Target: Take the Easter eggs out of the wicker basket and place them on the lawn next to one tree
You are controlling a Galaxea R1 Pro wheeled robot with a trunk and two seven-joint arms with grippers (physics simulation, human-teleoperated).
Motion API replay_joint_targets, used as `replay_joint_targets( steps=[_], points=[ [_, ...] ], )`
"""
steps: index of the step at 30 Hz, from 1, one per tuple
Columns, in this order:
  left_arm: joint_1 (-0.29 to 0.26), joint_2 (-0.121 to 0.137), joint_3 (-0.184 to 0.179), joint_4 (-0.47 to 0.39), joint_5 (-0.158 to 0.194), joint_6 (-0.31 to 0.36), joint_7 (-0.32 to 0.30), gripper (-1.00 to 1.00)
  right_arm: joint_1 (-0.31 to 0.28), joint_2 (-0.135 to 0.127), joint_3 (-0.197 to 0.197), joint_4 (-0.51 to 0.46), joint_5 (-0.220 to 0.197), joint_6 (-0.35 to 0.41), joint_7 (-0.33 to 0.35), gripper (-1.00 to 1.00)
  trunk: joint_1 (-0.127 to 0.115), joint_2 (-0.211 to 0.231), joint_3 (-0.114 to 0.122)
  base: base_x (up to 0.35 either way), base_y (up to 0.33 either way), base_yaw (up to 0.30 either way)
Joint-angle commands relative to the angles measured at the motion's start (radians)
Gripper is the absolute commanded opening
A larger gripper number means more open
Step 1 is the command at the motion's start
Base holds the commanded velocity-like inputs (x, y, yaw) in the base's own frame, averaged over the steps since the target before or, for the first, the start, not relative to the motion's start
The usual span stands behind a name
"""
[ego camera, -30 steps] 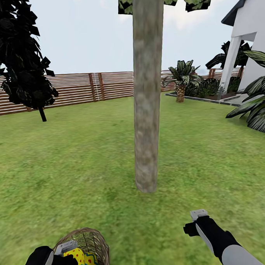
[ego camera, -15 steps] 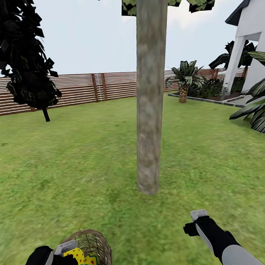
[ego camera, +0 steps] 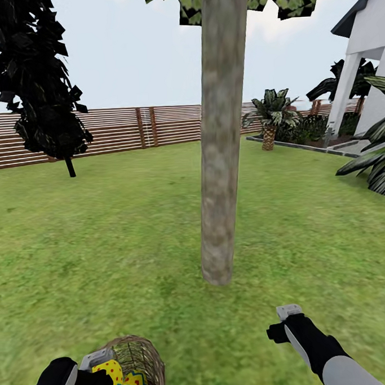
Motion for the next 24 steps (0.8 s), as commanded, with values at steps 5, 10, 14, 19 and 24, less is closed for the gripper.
replay_joint_targets(
  steps=[5, 10, 14, 19, 24],
  points=[
    [0.0, 0.0, 0.001, 0.0, 0.002, 0.005, -0.002, -1.0, 0.0, 0.0, 0.005, -0.002, 0.006, 0.004, 0.0, 1.0, -0.019, 0.035, 0.015, 0.0, 0.0, 0.195],
    [-0.001, 0.0, 0.001, 0.0, 0.002, 0.005, -0.002, -1.0, 0.0, -0.001, 0.005, -0.002, 0.007, 0.002, 0.0, 1.0, -0.038, 0.07, 0.03, 0.0, 0.0, 0.273],
    [-0.001, 0.0, 0.001, 0.001, 0.002, 0.005, -0.002, -1.0, -0.001, -0.002, 0.003, -0.002, 0.006, 0.002, 0.0, 1.0, -0.054, 0.098, 0.043, 0.0, 0.0, 0.094],
    [0.0, 0.0, 0.001, 0.0, 0.003, 0.005, -0.002, -1.0, 0.0, 0.0, 0.005, 0.0, 0.006, -0.008, -0.001, 1.0, -0.073, 0.133, 0.059, 0.0, 0.0, 0.068],
    [0.0, 0.0, 0.002, 0.0, 0.004, 0.005, -0.002, -1.0, -0.001, 0.0, 0.005, 0.001, 0.007, -0.01, -0.001, 1.0, -0.092, 0.168, 0.074, 0.0, 0.0, 0.273]
  ],
)
